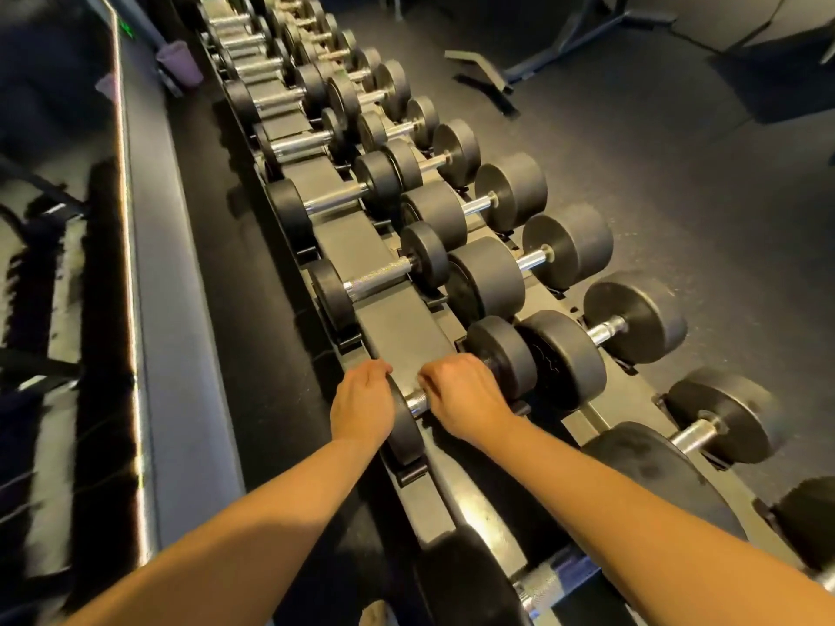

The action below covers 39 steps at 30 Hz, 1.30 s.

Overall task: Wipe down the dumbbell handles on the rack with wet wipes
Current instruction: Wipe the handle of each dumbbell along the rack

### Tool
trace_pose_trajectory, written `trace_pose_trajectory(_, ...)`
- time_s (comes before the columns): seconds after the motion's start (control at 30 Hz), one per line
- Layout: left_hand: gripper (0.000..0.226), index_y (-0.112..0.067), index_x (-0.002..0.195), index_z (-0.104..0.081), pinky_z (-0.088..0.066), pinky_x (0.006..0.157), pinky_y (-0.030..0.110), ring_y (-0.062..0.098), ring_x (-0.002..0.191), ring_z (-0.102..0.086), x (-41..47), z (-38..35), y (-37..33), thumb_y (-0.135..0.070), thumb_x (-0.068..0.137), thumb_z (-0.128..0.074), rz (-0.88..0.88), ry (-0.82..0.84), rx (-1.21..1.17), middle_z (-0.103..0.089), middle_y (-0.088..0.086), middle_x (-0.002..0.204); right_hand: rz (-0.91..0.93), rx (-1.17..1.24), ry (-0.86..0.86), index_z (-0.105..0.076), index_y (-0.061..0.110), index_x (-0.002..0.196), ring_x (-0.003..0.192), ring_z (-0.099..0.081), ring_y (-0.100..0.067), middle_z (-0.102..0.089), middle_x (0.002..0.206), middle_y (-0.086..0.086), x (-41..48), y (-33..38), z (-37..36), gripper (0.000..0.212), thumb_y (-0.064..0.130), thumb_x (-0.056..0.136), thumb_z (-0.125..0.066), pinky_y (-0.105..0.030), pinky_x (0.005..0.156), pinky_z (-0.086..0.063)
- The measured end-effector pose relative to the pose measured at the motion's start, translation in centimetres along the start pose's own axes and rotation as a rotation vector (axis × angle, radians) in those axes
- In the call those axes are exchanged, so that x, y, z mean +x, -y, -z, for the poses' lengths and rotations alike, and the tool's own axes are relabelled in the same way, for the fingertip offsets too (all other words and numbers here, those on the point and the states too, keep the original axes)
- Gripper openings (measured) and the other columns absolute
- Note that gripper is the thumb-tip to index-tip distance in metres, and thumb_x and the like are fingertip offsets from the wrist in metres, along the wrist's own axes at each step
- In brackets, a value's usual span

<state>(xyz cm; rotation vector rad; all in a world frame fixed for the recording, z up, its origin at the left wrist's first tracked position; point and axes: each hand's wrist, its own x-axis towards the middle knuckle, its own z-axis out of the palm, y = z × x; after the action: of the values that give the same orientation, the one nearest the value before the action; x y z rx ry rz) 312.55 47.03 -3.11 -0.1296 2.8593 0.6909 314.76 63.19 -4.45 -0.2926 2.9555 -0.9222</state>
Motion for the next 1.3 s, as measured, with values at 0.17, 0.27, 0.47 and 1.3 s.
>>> trace_pose_trajectory(0.17, 0.034, -0.021, 0.123, -0.066, -0.038, 0.091, 0.033, 0.024, 0.121, -0.054, 0.1, -0.5, 0.1, -0.022, 0.109, -0.036, 0.024, -0.014, -0.053, -0.063, 0.005, 0.130, 0.177, 0.120, 0.071, -0.072, 0.024, 0.115, 0.105, -0.061, -0.011, -0.073, 0.111, 0.005, -1.3, -0.6, -0.5, 0.027, 0.013, 0.093, -0.061, -0.033, 0.111, -0.040)
trace_pose_trajectory(0.27, 0.034, -0.020, 0.125, -0.066, -0.032, 0.090, 0.028, 0.022, 0.123, -0.053, 0.1, -0.5, 0.1, -0.021, 0.109, -0.036, 0.056, -0.017, -0.097, -0.062, 0.004, 0.133, 0.124, -0.086, 0.001, -0.071, 0.025, 0.116, 0.108, -0.061, -0.017, -0.073, 0.107, 0.003, -1.7, -3.0, 0.9, 0.035, 0.013, 0.083, -0.071, -0.033, 0.108, -0.041)
trace_pose_trajectory(0.47, 0.043, -0.021, 0.125, -0.068, -0.038, 0.094, 0.034, 0.023, 0.123, -0.054, -0.1, 0.0, -0.6, -0.023, 0.108, -0.028, 0.088, -0.005, -0.155, -0.062, 0.003, 0.134, 0.020, -0.242, -0.138, -0.068, 0.015, 0.087, 0.081, -0.055, -0.024, -0.061, 0.086, -0.003, -2.9, 1.4, 0.2, 0.020, 0.012, 0.071, -0.079, -0.034, 0.063, -0.042)
trace_pose_trajectory(1.3, 0.040, -0.012, 0.128, -0.064, -0.040, 0.109, 0.044, 0.026, 0.128, -0.050, 0.4, 1.4, -0.7, -0.015, 0.105, -0.031, -0.073, 0.134, -0.113, -0.060, 0.008, 0.134, -0.898, 0.688, -0.325, -0.071, 0.023, 0.075, 0.072, -0.070, -0.017, -0.071, 0.072, 0.001, -2.4, 1.9, 0.6, 0.019, 0.022, 0.094, -0.069, -0.036, 0.069, -0.061)
